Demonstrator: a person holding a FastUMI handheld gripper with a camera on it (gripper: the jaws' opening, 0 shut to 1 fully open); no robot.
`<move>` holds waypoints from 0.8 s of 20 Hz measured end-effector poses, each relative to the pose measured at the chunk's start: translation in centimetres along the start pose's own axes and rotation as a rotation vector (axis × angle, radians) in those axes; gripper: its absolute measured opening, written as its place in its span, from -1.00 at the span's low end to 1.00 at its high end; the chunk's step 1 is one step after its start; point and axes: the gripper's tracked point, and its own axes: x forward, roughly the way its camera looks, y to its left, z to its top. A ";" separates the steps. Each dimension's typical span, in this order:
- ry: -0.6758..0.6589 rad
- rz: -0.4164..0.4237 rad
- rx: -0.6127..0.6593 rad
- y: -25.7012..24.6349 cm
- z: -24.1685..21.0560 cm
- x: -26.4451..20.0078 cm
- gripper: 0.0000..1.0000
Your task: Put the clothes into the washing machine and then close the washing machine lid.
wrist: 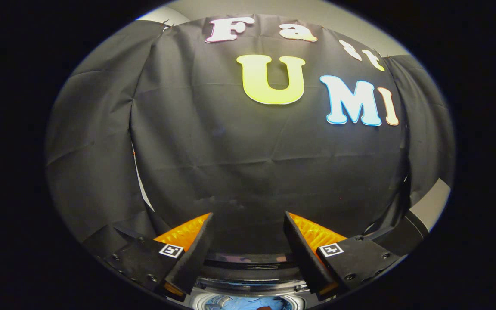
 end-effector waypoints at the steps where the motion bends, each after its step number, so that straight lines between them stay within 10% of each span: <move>1: -0.006 -0.002 0.002 -0.1 0.1 0.0 0.97; 16: -0.119 0.015 -0.011 0.4 -2.1 -6.6 0.98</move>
